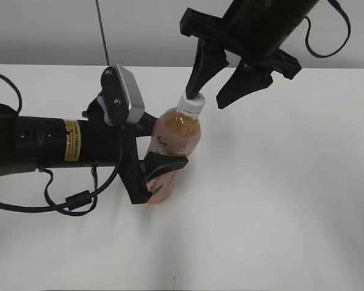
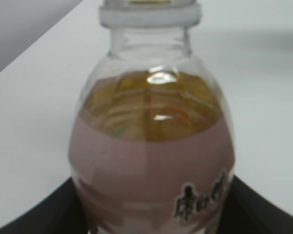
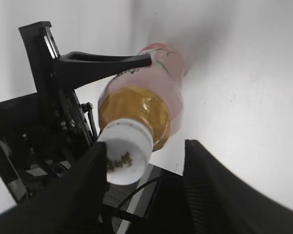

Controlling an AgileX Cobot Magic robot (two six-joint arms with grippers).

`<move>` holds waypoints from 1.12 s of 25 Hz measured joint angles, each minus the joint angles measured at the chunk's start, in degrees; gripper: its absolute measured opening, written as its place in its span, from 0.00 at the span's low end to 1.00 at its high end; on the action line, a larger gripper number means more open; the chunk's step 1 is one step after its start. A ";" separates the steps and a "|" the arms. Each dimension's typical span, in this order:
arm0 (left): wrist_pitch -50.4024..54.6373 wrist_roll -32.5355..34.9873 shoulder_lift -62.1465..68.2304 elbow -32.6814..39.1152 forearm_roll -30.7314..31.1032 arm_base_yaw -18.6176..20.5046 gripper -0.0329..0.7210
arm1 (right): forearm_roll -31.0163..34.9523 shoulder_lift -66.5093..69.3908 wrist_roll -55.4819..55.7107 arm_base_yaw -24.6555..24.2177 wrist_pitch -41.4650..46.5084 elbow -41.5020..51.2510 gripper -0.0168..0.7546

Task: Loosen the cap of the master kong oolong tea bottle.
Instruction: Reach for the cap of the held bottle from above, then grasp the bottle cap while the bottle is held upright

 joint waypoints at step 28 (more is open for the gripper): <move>0.14 0.00 0.00 0.00 -0.47 0.00 0.60 | 4.18 1.75 0.25 0.00 0.22 -1.24 0.59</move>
